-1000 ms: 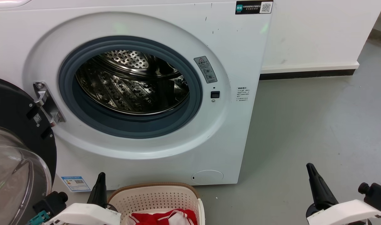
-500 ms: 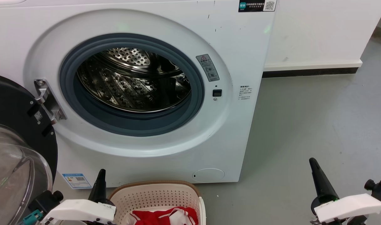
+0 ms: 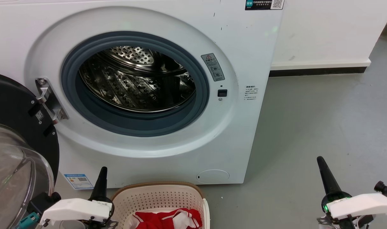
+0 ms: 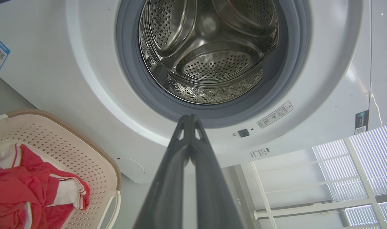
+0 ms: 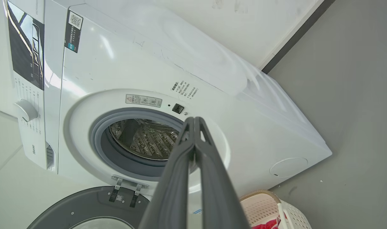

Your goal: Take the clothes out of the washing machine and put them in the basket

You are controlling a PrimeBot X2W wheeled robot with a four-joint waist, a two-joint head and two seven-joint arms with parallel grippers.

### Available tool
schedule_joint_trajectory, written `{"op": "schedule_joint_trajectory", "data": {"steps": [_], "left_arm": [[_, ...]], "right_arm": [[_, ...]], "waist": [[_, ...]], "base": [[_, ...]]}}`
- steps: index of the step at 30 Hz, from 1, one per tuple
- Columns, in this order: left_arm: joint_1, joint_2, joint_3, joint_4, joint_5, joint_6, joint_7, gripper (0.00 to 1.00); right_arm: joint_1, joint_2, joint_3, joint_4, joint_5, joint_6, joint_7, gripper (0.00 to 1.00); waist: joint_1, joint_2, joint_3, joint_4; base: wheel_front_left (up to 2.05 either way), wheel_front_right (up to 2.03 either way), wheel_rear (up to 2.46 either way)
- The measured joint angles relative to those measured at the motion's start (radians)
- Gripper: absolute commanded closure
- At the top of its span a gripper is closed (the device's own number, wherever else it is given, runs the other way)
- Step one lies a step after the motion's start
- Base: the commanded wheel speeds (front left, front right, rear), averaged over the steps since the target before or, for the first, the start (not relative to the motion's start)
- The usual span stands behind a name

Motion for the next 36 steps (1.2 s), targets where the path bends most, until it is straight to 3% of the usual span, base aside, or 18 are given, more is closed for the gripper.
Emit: {"op": "schedule_joint_trajectory", "data": {"steps": [36], "left_arm": [[-0.049,-0.024,0.054,0.029,-0.316,-0.053,0.076,1.00]], "right_arm": [[-0.070,0.000,-0.039,0.064,0.354,0.000,0.043,1.00]], "waist": [[0.0000,0.0000,0.027,0.018]], "base": [[0.00,0.00,0.00]]}}
